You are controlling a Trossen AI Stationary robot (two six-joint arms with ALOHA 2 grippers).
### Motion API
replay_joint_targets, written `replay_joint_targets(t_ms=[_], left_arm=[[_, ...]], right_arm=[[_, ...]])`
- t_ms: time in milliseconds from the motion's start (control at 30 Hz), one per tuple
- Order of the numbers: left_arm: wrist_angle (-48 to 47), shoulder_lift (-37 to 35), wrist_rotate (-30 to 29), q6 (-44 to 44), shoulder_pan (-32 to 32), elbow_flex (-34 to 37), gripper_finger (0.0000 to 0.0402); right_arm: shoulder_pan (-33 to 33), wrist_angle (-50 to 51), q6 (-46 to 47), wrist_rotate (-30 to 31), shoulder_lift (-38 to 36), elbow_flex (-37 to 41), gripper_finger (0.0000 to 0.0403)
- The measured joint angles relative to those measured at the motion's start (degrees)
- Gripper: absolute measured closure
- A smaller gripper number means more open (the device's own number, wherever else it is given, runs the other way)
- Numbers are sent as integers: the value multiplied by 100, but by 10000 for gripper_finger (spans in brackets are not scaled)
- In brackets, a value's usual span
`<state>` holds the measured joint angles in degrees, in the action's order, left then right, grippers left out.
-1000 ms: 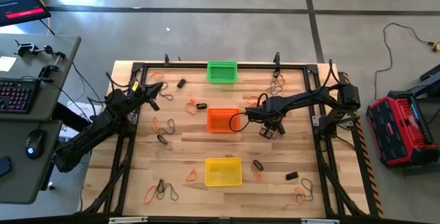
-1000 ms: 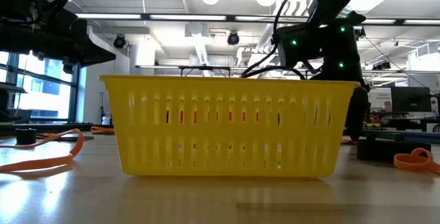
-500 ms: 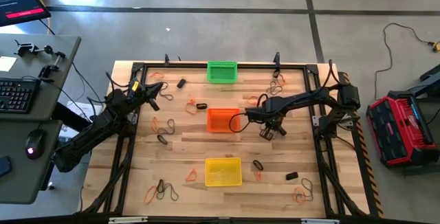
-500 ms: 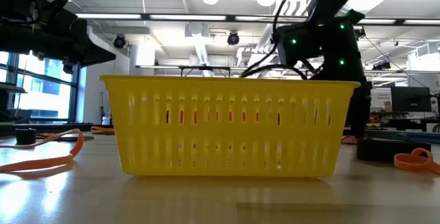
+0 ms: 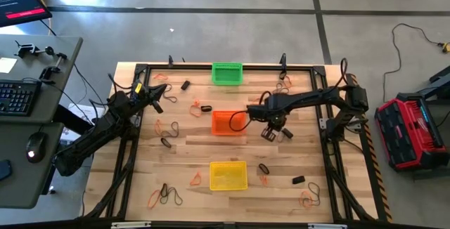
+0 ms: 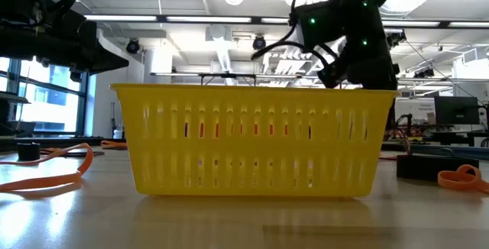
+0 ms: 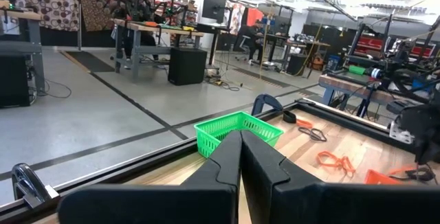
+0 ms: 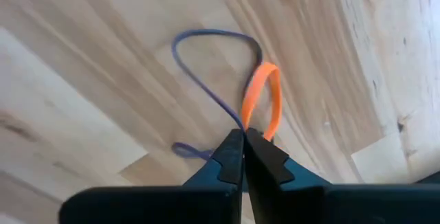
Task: Sort rubber bands into baskets
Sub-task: Put the purple rubber band into the orange bin
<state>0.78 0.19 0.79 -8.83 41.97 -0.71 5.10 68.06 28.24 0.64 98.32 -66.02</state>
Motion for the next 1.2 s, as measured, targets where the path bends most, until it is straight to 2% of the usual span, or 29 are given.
replay_joint_targets(t_ms=[367,667,967,1200], left_arm=[[0,0,0,-1,0,0,402],[0,0,-2,0,1,0,402],[0,0,0,0,-1,0,401],[0,0,0,0,-1,0,401]], right_arm=[[11,59,176,-95,0,-304,398],[-27,-747,153,-417,-22,-319,402],[-66,-298,143,-443,-24,-1186,403],[-66,732,142,120,-28,-2092,403]])
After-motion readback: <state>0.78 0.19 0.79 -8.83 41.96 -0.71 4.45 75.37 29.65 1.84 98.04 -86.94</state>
